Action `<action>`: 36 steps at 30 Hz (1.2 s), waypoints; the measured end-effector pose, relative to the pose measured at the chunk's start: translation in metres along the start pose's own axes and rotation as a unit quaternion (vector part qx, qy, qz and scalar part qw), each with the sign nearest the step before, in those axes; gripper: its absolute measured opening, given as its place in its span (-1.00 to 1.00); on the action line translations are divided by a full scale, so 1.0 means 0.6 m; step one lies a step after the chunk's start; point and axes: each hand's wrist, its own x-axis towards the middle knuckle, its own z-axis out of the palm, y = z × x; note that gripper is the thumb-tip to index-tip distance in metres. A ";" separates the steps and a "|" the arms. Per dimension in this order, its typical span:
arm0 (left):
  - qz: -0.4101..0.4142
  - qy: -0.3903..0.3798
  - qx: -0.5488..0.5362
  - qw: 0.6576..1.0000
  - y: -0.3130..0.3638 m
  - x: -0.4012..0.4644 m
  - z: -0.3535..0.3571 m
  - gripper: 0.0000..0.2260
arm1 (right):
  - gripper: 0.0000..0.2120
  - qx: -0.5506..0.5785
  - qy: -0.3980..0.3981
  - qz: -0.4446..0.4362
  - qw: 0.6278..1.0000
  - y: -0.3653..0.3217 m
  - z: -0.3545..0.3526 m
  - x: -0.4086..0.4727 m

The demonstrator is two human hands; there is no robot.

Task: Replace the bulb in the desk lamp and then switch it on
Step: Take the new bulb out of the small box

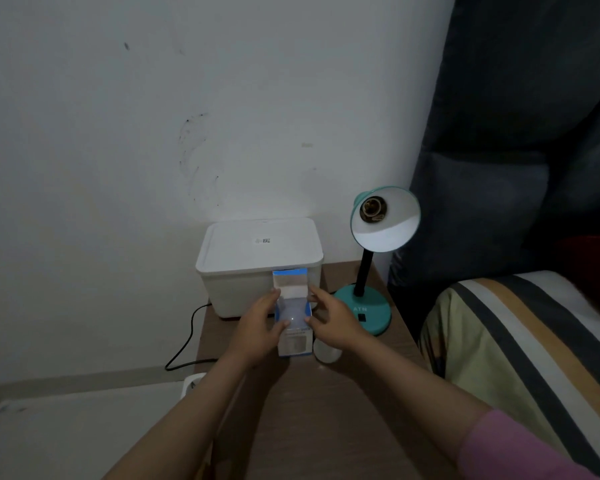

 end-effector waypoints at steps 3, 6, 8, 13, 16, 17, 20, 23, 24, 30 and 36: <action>-0.013 -0.025 0.005 1.000 -0.004 0.001 -0.003 -0.35 | -0.37 -0.022 0.005 -0.001 1.000 0.002 -0.003 -0.002; -0.019 -0.037 0.009 0.999 -0.005 0.002 -0.003 -0.34 | -0.41 -0.049 0.019 -0.007 0.999 0.003 -0.002 0.001; -0.024 -0.040 0.008 0.999 -0.006 0.004 -0.004 -0.34 | -0.42 -0.075 0.021 -0.018 0.997 0.001 0.000 0.005; -0.024 -0.054 0.002 0.998 -0.008 0.009 -0.008 -0.32 | -0.41 -0.161 -0.022 0.000 0.987 -0.004 0.002 0.024; -0.024 -0.057 -0.006 0.998 -0.010 0.010 -0.009 -0.30 | -0.35 -0.209 -0.054 0.020 0.976 -0.011 0.002 0.032; -0.024 -0.056 -0.005 0.998 -0.011 0.010 -0.008 -0.30 | -0.34 -0.222 -0.062 0.023 0.973 -0.014 0.002 0.033; -0.024 -0.050 -0.002 0.998 -0.013 0.010 -0.007 -0.29 | -0.34 -0.244 -0.073 0.036 0.966 -0.020 0.004 0.037; -0.021 -0.052 -0.005 0.998 -0.012 0.009 -0.007 -0.28 | -0.41 -0.251 -0.070 0.040 0.965 -0.025 0.008 0.039; -0.018 -0.053 -0.003 0.998 -0.012 0.009 -0.007 -0.28 | -0.43 -0.252 -0.066 0.037 0.965 -0.026 0.009 0.039; -0.009 -0.044 -0.002 0.999 -0.012 0.006 -0.007 -0.31 | -0.59 -0.145 0.036 0.001 0.989 -0.027 0.008 0.029; -0.002 -0.036 -0.006 0.999 -0.007 0.004 -0.006 -0.33 | -0.67 0.100 0.119 0.007 0.988 -0.044 -0.012 0.011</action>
